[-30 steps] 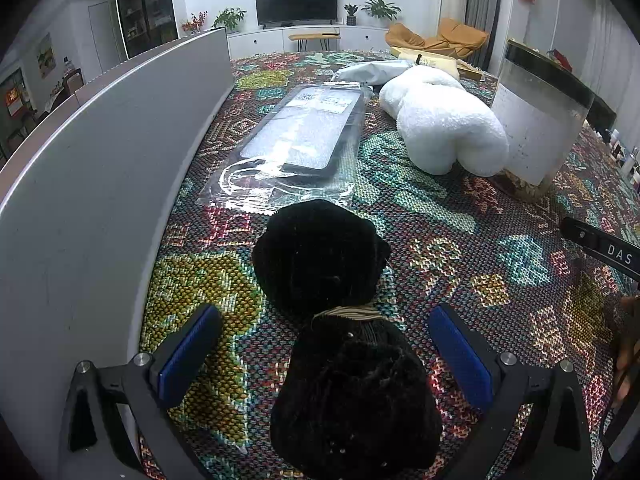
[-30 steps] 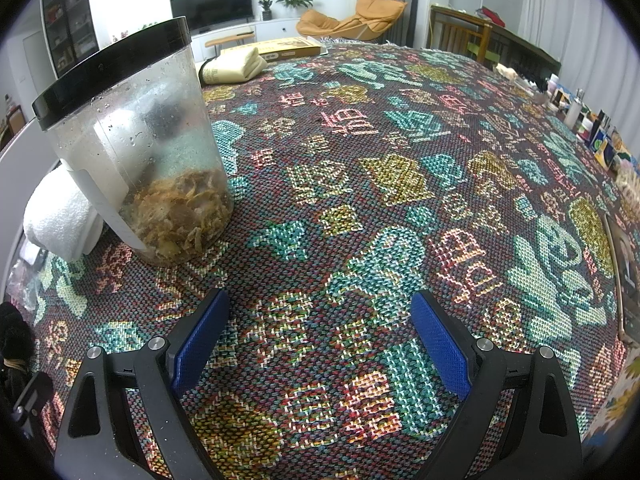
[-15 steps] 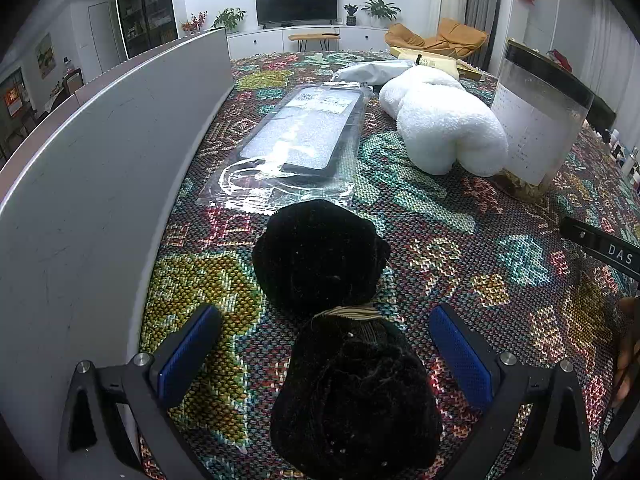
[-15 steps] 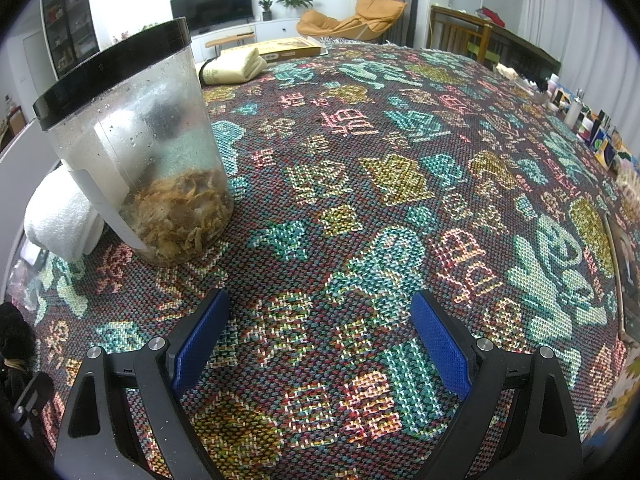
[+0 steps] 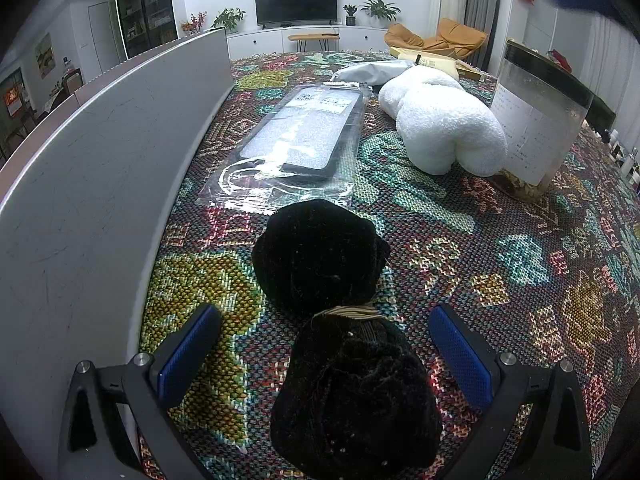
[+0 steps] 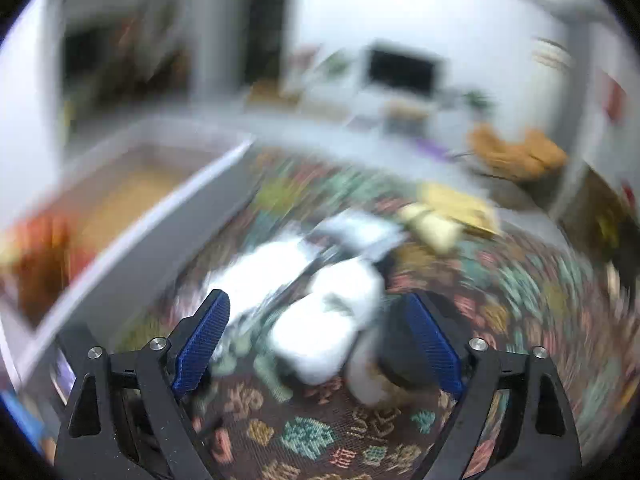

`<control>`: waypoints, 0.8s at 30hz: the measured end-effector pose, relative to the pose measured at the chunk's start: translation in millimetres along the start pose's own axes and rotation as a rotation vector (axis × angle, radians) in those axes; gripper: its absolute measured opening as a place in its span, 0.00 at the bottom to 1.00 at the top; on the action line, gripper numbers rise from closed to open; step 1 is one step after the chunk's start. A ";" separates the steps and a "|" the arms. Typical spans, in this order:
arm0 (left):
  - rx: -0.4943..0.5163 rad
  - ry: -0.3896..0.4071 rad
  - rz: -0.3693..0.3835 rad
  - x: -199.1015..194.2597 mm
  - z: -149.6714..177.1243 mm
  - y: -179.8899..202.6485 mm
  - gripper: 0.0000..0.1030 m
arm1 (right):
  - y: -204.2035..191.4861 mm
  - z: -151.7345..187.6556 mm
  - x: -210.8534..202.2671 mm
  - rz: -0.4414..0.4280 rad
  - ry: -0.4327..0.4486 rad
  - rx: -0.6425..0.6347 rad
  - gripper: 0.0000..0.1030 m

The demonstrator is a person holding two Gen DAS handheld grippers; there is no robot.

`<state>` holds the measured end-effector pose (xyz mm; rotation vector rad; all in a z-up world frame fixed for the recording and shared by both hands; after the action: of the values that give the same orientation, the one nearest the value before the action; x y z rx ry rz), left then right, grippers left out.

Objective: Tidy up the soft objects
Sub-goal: 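Grasp the white plush with the right tool while the left tool holds the bundle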

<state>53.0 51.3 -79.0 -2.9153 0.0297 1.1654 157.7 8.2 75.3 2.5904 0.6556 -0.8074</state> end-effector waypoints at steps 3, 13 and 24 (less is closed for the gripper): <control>0.000 0.001 0.001 -0.5 -0.1 0.4 1.00 | -39.5 4.4 54.9 0.002 -0.202 -0.293 0.87; 0.000 0.002 0.001 -1.1 -0.1 1.5 1.00 | -45.4 46.4 115.1 0.141 -0.421 -0.509 0.28; -0.001 0.003 0.001 -1.0 0.1 1.5 1.00 | 60.2 -53.8 15.8 0.320 -0.044 -0.173 0.26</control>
<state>52.2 49.9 -78.4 -2.9177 0.0313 1.1620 224.4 -12.6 118.8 2.4265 0.2724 -0.6697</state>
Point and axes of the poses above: each gripper's, at about its wrist camera, not at the fingertips, and x roughly the way its jaws point, y to its right, z to its underside, the point moved 1 cm from there along x, roughly the way its jaws point, and after that the axes turned 10 degrees about y, right-handed, at the moved point
